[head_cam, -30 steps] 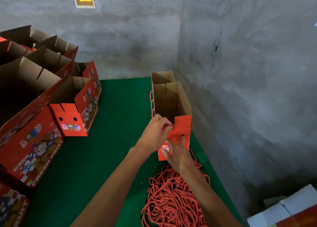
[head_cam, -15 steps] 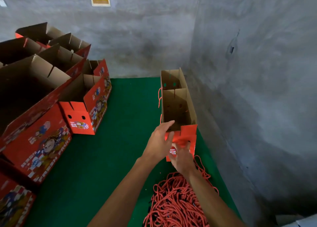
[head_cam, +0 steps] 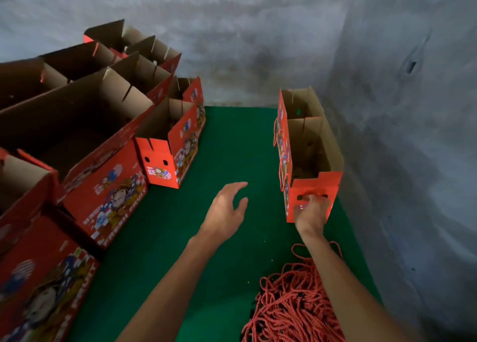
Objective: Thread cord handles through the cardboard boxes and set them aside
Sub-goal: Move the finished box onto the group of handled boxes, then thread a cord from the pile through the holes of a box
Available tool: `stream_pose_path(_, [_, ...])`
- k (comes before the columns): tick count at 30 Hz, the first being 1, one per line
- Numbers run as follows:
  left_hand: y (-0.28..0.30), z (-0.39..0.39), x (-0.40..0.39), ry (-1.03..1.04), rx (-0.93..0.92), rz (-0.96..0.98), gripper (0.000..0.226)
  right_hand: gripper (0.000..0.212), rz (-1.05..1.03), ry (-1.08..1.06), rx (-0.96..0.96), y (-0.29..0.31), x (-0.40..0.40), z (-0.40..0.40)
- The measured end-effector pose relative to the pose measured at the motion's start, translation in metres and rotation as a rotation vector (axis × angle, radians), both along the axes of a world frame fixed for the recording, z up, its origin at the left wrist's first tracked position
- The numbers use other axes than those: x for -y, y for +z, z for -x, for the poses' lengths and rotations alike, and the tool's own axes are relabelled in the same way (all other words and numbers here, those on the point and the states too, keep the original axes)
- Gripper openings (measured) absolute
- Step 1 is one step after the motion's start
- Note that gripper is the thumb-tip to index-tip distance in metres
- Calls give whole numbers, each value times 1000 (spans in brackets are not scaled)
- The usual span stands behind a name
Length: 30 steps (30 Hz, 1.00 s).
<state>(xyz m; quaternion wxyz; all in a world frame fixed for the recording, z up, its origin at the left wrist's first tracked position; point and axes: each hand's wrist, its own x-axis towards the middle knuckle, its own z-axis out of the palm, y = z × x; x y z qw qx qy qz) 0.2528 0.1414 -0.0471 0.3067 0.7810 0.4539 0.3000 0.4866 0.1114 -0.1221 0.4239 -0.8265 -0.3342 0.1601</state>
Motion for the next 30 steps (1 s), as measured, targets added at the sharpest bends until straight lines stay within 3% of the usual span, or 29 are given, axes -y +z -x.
stream_pose_path(4, [9, 31, 0, 74, 12, -32, 39, 21, -113, 30, -63, 7, -5, 51])
stream_pose_path(9, [34, 79, 5, 220, 49, -184, 36, 32, -269, 304, -194, 42, -30, 137])
stream_pose_path(13, [62, 129, 5, 365, 41, -377, 34, 44, -305, 577, -163, 80, -50, 207])
stream_pose_path(19, [109, 193, 9, 550, -104, -624, 32, 39, -411, 720, -285, 144, -82, 316])
stream_pose_path(22, [129, 211, 15, 575, -242, -672, 33, 22, -371, 759, -531, 163, -95, 355])
stream_pose_path(24, [139, 217, 18, 615, -321, -674, 33, 28, -314, 839, -618, 175, -103, 373])
stream_pose_path(26, [147, 222, 19, 647, -372, -654, 33, 35, -255, 925, -428, 184, -114, 383])
stream_pose_path(28, [151, 226, 19, 665, -383, -613, 34, 30, -257, 845, -204, 192, -119, 389])
stream_pose_path(30, [153, 228, 19, 682, -369, -580, 34, 25, -156, 745, -135, 203, -113, 392])
